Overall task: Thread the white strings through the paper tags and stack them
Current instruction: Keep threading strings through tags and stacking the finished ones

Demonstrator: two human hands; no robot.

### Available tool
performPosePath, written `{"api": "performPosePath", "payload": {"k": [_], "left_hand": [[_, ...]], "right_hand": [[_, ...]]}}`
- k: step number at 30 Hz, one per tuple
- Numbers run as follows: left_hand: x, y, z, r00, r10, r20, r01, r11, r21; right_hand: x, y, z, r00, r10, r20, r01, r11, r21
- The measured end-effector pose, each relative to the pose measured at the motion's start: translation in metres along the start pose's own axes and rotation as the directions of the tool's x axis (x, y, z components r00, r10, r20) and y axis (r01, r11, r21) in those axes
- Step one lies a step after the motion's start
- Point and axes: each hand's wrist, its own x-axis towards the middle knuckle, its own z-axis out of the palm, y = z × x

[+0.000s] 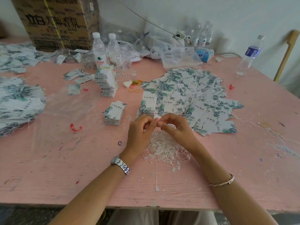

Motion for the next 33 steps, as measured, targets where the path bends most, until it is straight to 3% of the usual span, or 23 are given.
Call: {"api": "performPosePath", "payload": {"k": [4, 10, 14, 17, 28, 33], "left_hand": [[0.001, 0.002, -0.001, 0.999, 0.043, -0.025, -0.041, 0.996, 0.082], [0.009, -0.007, -0.011, 0.941, 0.186, -0.284, -0.02, 0.866, 0.5], [0.02, -0.017, -0.02, 0.963, 0.188, -0.194, -0.021, 0.769, 0.639], [0.022, -0.021, -0.022, 0.978, 0.167, -0.123, -0.044, 0.746, 0.665], [0.023, -0.022, -0.026, 0.931, 0.328, -0.158, -0.145, 0.732, 0.665], [0.023, -0.02, -0.028, 0.935, 0.33, -0.132, -0.164, 0.73, 0.663]], "right_hand": [[-0.001, -0.001, 0.001, 1.0, 0.013, 0.005, -0.014, 0.993, 0.117], [0.002, 0.001, -0.004, 0.994, 0.084, -0.076, -0.068, 0.979, 0.194], [0.003, 0.003, -0.005, 0.99, 0.096, -0.104, -0.073, 0.976, 0.204], [0.003, 0.003, -0.005, 0.99, 0.09, -0.109, -0.066, 0.977, 0.205], [0.004, 0.004, -0.006, 0.983, 0.108, -0.149, -0.079, 0.979, 0.191], [0.004, 0.003, -0.008, 0.981, 0.112, -0.16, -0.078, 0.976, 0.205]]}}
